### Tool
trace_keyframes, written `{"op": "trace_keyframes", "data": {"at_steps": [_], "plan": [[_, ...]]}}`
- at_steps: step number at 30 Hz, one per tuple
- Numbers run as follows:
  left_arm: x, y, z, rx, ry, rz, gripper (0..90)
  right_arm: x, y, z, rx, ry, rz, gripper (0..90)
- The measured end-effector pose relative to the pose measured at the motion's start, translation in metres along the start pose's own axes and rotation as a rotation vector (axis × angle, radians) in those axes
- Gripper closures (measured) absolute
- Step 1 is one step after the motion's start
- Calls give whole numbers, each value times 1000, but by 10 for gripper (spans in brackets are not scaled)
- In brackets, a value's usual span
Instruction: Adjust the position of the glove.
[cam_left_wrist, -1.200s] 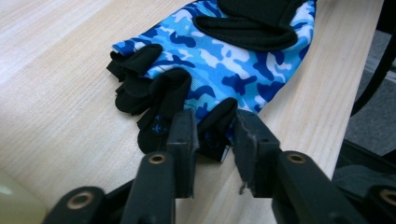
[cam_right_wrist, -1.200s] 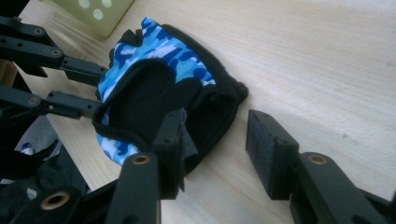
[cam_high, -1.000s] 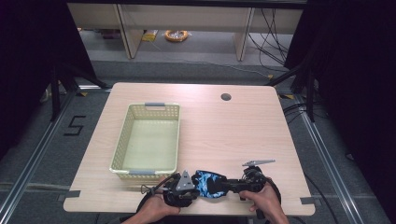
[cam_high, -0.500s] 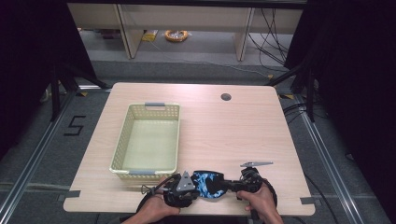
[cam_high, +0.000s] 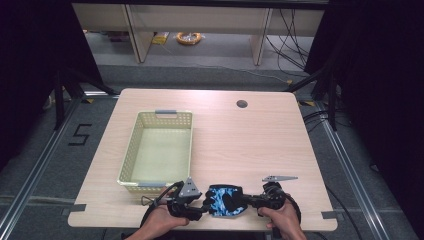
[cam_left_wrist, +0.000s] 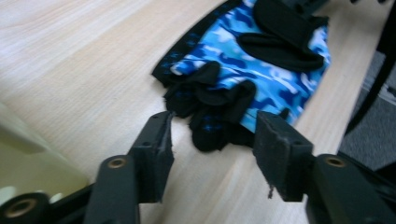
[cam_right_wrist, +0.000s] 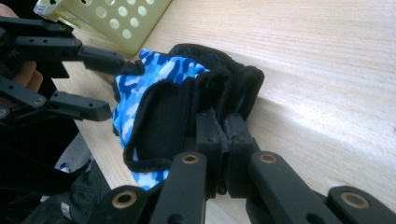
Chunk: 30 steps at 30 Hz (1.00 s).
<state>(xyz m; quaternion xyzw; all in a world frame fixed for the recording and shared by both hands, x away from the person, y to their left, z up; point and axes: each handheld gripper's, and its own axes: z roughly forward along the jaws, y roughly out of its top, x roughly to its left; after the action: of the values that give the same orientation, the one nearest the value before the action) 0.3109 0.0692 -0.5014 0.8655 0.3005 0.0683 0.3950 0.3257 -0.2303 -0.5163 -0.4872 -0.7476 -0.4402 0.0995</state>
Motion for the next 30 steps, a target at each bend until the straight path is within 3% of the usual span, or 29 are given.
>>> {"op": "trace_keyframes", "data": {"at_steps": [6, 11, 12, 17, 18, 19, 20, 22, 23, 24, 30], "plan": [[-2, 1, 14, 39, -15, -1, 457, -2, -1, 0, -7, 0, -9, 871], [-1, 2, 17, 42, -19, 7, 523, -2, -1, 1, -13, 7, -10, 872], [-3, 3, 18, 42, -28, 38, 539, -3, -1, 1, -11, 17, -15, 872], [-4, 8, 20, 67, -41, 69, 574, -7, -1, 1, -22, -3, -45, 874], [-5, 7, 20, 69, -45, 59, 604, -6, -1, 1, -21, 6, -46, 874], [-5, 8, 20, 70, -46, 81, 604, -6, -1, 1, -21, 6, -46, 874], [-6, 7, 20, 72, -65, 65, 651, -6, -1, 1, -23, 6, -50, 874], [-7, 6, 19, 70, -63, 86, 750, -6, -1, 0, -21, 7, -49, 874], [-7, 6, 19, 70, -63, 86, 762, -6, -1, 0, -21, 7, -49, 874], [-8, 6, 21, 53, -68, 39, 762, -6, -1, 1, -23, 2, -52, 874], [-4, 5, 20, 43, -80, 35, 810, -5, -2, 0, -32, 17, -62, 876]]}}
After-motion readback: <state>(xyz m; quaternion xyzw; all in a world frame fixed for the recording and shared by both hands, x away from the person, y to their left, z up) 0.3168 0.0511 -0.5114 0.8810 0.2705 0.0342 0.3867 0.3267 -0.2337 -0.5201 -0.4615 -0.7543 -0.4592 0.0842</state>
